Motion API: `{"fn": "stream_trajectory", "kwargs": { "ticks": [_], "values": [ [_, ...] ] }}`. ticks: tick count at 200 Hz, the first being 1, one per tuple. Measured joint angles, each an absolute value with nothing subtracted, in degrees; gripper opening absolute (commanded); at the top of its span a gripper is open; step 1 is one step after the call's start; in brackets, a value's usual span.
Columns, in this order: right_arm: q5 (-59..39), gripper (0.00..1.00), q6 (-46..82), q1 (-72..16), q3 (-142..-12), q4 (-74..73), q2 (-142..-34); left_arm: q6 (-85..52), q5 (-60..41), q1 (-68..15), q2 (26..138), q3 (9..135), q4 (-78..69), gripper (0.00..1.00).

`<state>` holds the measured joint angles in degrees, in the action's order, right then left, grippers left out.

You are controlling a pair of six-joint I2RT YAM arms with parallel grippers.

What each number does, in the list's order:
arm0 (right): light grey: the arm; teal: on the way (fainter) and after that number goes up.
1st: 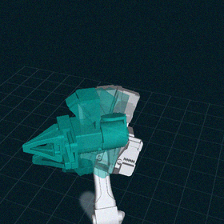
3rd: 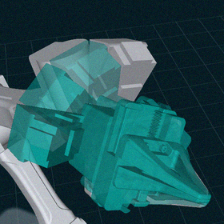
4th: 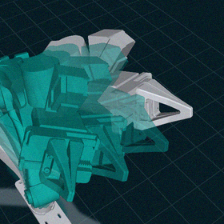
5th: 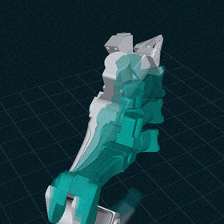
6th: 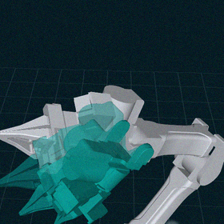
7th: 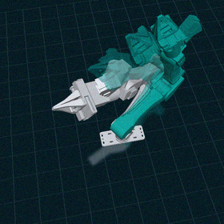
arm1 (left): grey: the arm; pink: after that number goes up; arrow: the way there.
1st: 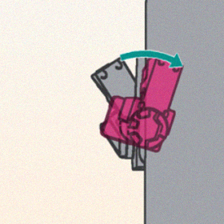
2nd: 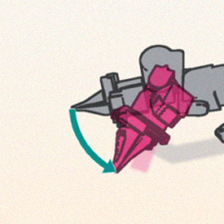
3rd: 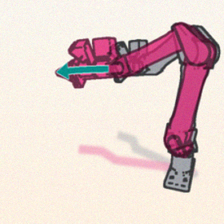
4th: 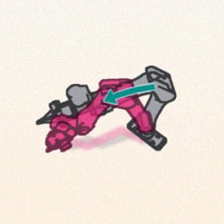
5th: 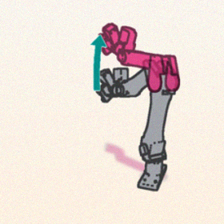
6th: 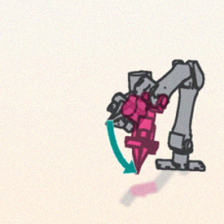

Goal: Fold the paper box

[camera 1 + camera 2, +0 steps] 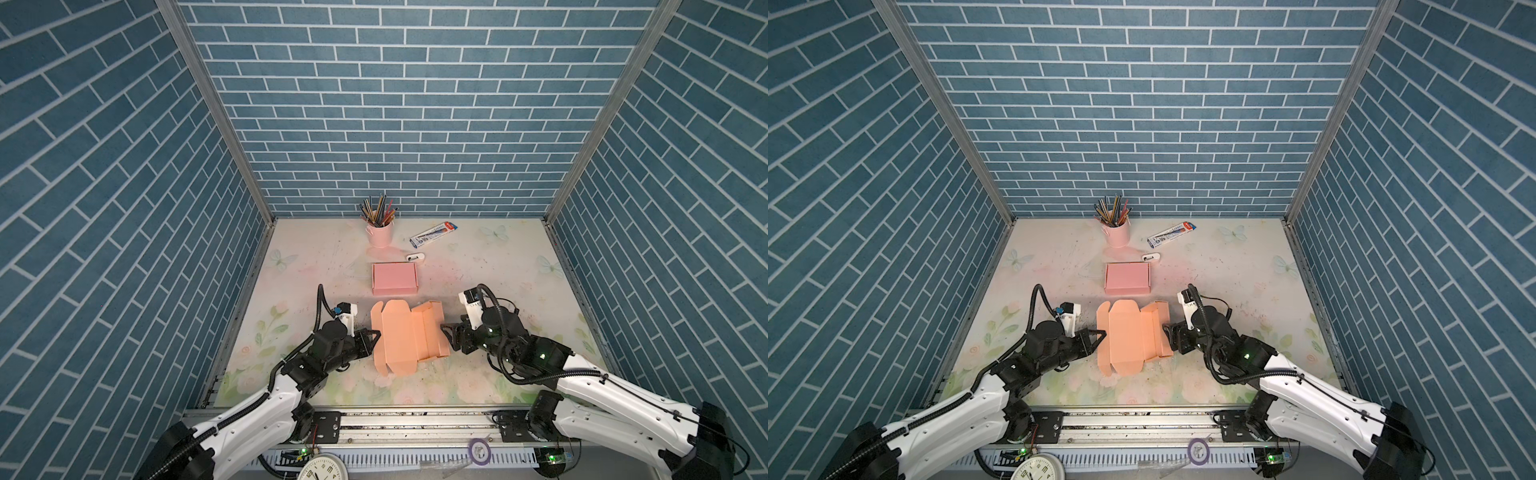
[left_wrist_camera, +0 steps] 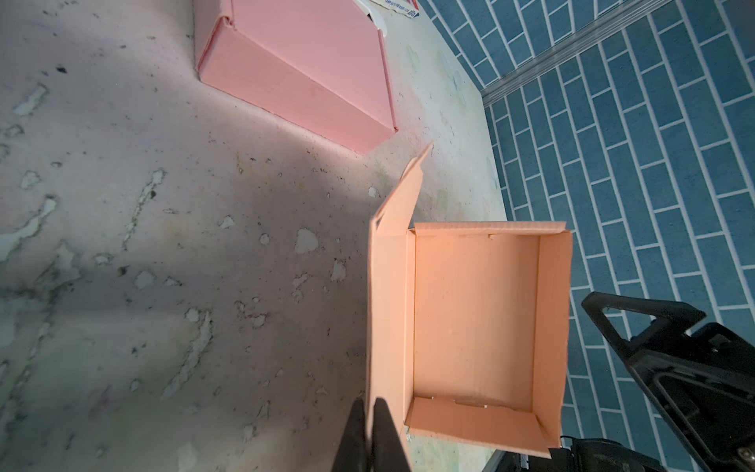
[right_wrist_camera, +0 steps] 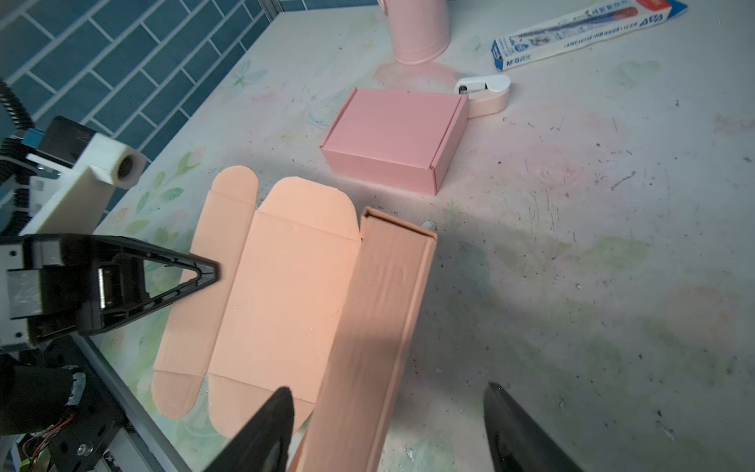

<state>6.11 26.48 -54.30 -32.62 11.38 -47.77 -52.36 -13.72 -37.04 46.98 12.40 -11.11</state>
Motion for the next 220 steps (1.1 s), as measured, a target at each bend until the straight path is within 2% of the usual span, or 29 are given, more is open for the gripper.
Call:
{"fn": "stream_trajectory", "kwargs": {
  "ticks": [44, 116, 220],
  "values": [
    [5.76, 0.75, 24.12, -54.50, -29.93, 7.62, -42.48, -48.45, -13.78, -37.04, 48.60, 17.47, -8.10, 0.06],
    [3.64, 0.73, 20.75, -54.50, -29.61, 2.90, -42.04, -36.91, -18.35, -37.04, 55.79, 29.52, 1.74, 0.06],
    [2.90, 0.74, 13.45, -53.65, -31.00, -3.79, -50.70, -18.11, -21.21, -37.04, 64.51, 49.06, 23.57, 0.06]
  ]
}}
